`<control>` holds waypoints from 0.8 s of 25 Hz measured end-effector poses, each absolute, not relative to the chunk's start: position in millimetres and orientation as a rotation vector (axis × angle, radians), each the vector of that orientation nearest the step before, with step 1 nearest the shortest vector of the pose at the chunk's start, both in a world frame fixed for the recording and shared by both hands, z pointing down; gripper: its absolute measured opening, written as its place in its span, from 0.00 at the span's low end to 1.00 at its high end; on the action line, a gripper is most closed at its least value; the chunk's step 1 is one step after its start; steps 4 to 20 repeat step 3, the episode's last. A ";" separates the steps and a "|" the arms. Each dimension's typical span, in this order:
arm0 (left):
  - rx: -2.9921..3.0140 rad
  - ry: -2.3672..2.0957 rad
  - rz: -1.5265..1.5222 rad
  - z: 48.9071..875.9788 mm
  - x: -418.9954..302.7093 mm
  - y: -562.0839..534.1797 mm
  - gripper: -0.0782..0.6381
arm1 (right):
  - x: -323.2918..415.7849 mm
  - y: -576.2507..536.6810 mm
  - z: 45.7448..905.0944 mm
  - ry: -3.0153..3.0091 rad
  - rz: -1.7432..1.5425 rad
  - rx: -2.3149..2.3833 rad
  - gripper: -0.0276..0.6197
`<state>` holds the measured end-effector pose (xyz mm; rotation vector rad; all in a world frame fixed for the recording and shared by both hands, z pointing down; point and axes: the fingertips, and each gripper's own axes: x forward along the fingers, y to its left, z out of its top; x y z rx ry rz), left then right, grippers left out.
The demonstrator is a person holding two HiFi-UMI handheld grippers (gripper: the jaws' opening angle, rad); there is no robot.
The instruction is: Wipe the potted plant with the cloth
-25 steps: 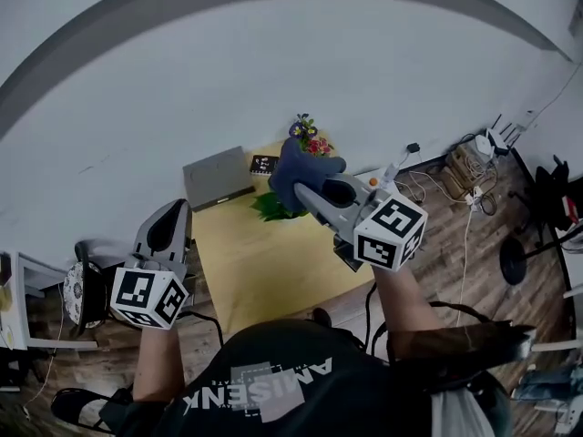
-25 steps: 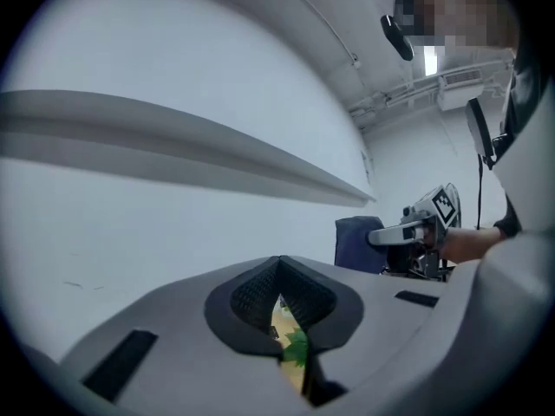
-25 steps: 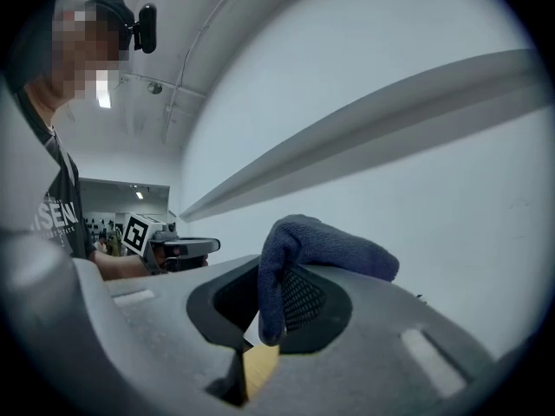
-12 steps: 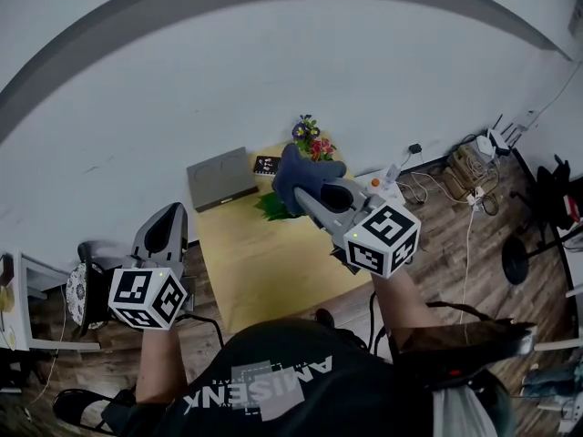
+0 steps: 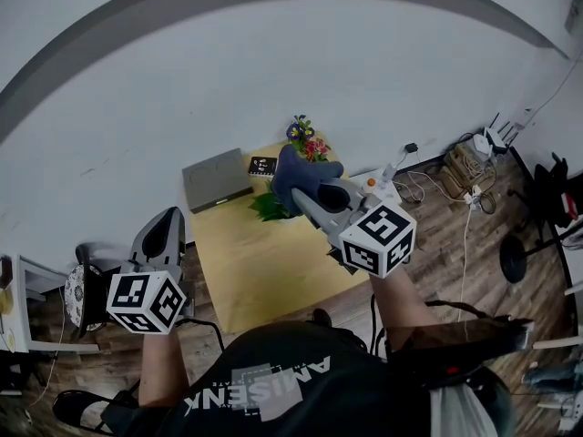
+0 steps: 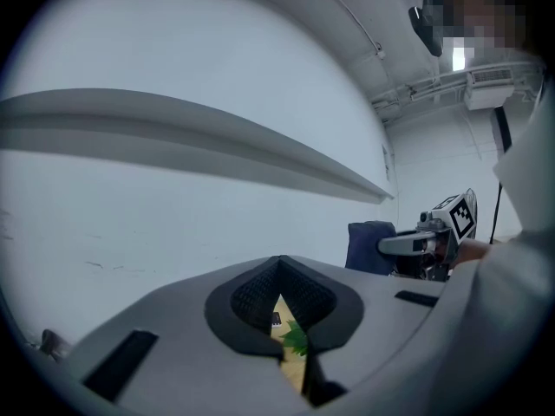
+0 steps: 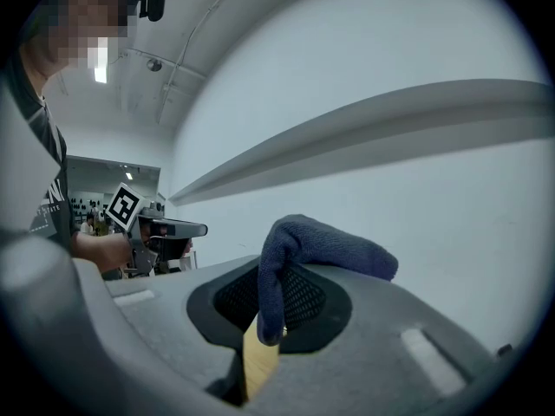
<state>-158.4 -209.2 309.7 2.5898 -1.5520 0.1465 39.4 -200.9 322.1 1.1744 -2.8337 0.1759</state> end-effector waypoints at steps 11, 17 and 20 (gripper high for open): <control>2.578 -1.575 0.168 311.8 -157.1 -210.1 0.11 | 41.0 -200.8 319.4 -2.832 0.160 1.169 0.09; 2.578 -1.575 0.168 311.8 -157.1 -210.1 0.11 | 41.0 -200.8 319.4 -2.832 0.160 1.169 0.09; 2.578 -1.575 0.168 311.8 -157.1 -210.1 0.11 | 41.0 -200.8 319.4 -2.832 0.160 1.169 0.09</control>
